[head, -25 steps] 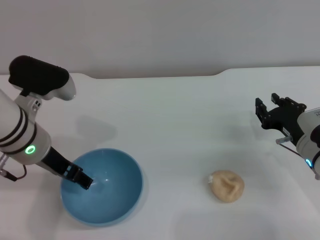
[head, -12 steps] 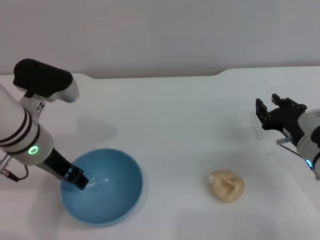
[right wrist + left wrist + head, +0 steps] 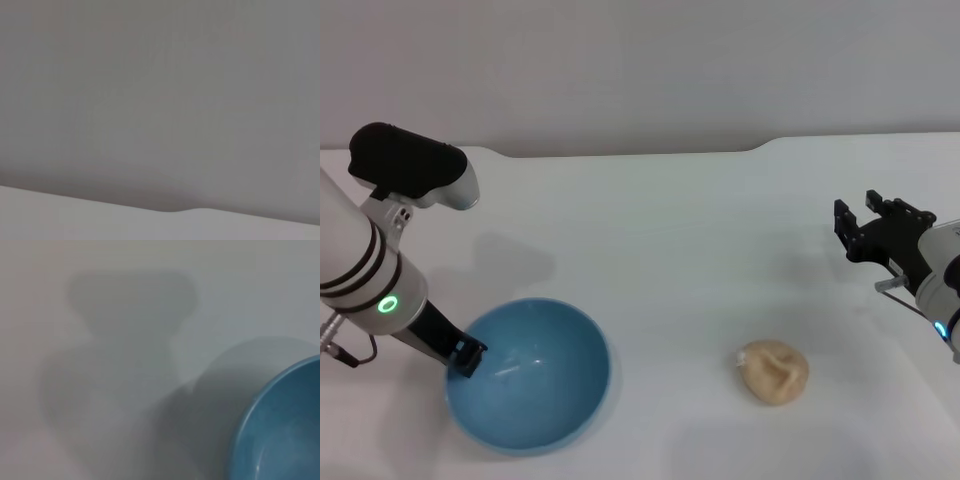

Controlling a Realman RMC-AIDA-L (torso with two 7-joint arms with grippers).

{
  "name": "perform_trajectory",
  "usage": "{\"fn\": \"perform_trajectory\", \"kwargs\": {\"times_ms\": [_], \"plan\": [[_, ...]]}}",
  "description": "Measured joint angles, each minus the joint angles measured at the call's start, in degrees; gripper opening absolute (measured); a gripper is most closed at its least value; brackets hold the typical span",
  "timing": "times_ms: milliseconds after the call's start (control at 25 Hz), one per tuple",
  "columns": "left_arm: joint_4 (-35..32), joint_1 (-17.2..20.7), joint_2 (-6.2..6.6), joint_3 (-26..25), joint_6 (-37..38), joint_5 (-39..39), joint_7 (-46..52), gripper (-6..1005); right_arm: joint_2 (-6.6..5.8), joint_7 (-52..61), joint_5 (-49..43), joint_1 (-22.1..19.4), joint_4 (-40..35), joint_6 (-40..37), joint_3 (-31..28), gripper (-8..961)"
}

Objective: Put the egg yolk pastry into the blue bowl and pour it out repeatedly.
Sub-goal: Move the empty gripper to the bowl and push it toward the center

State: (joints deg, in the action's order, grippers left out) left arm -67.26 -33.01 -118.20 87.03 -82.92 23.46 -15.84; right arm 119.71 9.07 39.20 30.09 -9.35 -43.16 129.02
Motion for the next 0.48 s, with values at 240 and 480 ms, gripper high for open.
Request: {"fn": "perform_trajectory", "kwargs": {"times_ms": [240,480], "plan": [[0.0,0.0,-0.03,-0.2,0.0,0.1,0.4,103,0.0,1.1,0.0,-0.4,-0.8,0.0,0.0,369],[0.0,-0.3,0.14,-1.4,-0.1,0.1,2.0,27,-0.71,6.9,-0.8,-1.4,-5.0,-0.3,0.2,369]]}}
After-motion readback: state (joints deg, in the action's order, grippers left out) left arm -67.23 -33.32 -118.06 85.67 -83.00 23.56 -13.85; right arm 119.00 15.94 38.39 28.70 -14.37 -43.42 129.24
